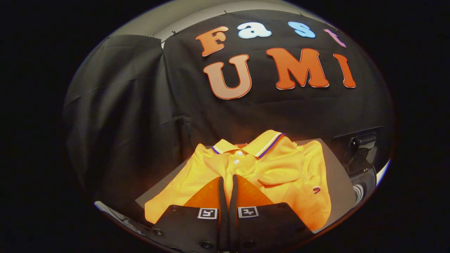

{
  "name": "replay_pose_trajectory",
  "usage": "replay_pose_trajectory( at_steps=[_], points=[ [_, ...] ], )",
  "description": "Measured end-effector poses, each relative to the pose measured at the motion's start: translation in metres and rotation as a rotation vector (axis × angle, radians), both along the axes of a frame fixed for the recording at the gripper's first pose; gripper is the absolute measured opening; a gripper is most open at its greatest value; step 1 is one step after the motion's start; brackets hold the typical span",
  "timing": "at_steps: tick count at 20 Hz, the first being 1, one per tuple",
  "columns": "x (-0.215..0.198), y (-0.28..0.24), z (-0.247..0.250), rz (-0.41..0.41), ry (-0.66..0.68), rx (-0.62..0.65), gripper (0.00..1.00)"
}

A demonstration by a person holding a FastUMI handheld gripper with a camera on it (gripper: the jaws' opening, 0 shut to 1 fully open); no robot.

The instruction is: Put the clothes into the washing machine and then close the washing machine lid.

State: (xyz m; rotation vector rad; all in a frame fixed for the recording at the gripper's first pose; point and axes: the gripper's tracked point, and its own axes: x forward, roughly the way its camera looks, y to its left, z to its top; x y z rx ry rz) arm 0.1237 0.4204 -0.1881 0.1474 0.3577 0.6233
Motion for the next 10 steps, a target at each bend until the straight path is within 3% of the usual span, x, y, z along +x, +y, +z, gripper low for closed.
replay_pose_trajectory(
  at_steps=[5, 10],
  points=[
    [0.019, -0.004, 0.074, 0.014, -0.230, 0.012, 0.08],
    [-0.008, -0.043, 0.143, -0.013, -0.345, 0.038, 0.08]
  ],
)
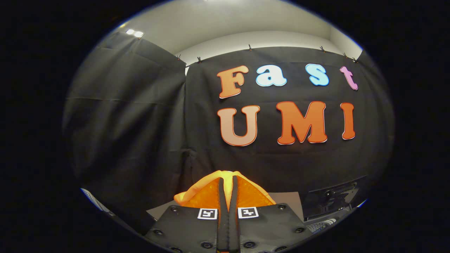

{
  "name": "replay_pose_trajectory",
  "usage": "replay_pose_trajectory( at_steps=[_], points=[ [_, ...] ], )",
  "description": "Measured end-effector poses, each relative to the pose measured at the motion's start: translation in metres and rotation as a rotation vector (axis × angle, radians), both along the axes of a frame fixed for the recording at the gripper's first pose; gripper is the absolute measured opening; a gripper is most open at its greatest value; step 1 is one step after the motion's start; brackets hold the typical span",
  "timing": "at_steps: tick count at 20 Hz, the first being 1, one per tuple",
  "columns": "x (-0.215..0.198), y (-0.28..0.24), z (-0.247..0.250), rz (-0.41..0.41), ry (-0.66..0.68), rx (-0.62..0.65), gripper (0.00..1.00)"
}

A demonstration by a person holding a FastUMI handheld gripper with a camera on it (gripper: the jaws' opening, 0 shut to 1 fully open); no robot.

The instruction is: Put the clothes into the washing machine and then close the washing machine lid.

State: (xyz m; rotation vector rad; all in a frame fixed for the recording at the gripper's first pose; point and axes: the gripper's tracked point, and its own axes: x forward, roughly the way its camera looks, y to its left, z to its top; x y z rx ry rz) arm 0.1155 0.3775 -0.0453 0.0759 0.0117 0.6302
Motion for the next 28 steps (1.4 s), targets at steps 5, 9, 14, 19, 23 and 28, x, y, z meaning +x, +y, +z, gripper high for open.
replay_pose_trajectory(
  at_steps=[5, 9, 14, 19, 23, 28],
  points=[
    [0.005, -0.077, 0.046, -0.047, -0.061, 0.048, 0.08],
    [0.027, -0.166, 0.065, -0.082, -0.087, 0.067, 0.08],
    [0.057, -0.284, 0.061, -0.157, -0.098, 0.081, 0.08],
    [0.082, -0.360, 0.014, -0.220, -0.055, 0.056, 0.08],
    [0.099, -0.385, -0.036, -0.253, 0.009, 0.030, 0.08],
    [0.125, -0.384, -0.078, -0.284, 0.061, 0.006, 0.08]
  ],
)
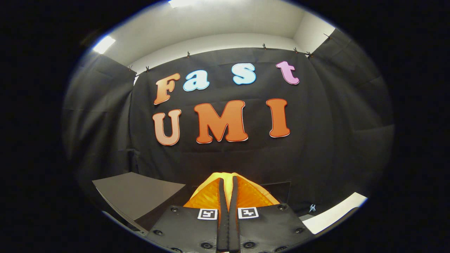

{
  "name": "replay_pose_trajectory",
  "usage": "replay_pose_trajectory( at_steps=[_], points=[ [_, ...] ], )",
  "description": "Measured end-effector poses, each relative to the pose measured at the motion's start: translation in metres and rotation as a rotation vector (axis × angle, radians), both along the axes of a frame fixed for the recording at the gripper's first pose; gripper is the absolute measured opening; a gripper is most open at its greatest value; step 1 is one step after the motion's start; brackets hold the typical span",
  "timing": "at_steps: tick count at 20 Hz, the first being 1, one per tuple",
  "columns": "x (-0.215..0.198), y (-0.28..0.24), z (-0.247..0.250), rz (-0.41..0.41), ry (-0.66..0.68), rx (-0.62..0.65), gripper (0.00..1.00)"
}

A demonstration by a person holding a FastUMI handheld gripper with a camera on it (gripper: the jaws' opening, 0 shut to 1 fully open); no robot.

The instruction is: Put the clothes into the washing machine and then close the washing machine lid.

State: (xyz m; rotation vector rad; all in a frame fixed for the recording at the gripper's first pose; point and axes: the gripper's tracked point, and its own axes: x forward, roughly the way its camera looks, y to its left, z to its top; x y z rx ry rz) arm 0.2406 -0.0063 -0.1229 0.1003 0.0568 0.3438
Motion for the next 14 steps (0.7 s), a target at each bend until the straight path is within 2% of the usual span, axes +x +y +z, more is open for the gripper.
replay_pose_trajectory(
  at_steps=[3, 7, 14],
  points=[
    [0.020, 0.008, -0.029, -0.015, 0.036, -0.023, 0.08],
    [0.048, 0.017, -0.092, -0.026, 0.135, -0.071, 0.08],
    [0.080, 0.025, -0.234, -0.064, 0.387, -0.131, 0.08]
  ],
)
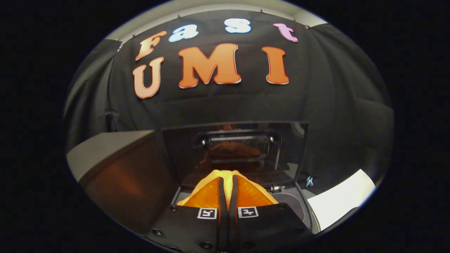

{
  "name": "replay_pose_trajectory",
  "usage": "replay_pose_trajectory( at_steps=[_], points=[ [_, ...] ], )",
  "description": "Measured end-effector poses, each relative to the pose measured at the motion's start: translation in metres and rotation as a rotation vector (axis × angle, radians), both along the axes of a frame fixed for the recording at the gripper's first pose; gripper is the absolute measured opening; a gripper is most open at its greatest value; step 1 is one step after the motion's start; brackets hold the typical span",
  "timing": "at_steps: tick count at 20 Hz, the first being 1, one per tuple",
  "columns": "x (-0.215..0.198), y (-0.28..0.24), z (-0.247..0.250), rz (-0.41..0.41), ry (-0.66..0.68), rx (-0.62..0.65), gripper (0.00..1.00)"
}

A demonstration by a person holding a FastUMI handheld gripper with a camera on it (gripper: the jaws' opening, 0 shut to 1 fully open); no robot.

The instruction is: Put the clothes into the washing machine and then close the washing machine lid.

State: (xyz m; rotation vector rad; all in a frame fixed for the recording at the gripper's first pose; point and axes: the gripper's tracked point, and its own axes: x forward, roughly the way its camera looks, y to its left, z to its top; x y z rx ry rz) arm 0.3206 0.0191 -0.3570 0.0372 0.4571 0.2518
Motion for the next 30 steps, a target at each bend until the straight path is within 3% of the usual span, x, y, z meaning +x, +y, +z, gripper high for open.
replay_pose_trajectory(
  at_steps=[6, 12, 14, 19, 25, 30],
  points=[
    [-0.009, -0.016, -0.105, -0.052, 0.223, -0.030, 0.08],
    [-0.019, -0.031, -0.142, -0.113, 0.317, -0.031, 0.08],
    [-0.019, -0.034, -0.142, -0.114, 0.321, -0.049, 0.18],
    [-0.021, -0.030, -0.141, -0.061, 0.338, -0.100, 1.00],
    [-0.028, -0.027, -0.133, -0.071, 0.342, -0.068, 1.00],
    [-0.015, -0.022, -0.044, -0.069, 0.164, -0.027, 1.00]
  ],
)
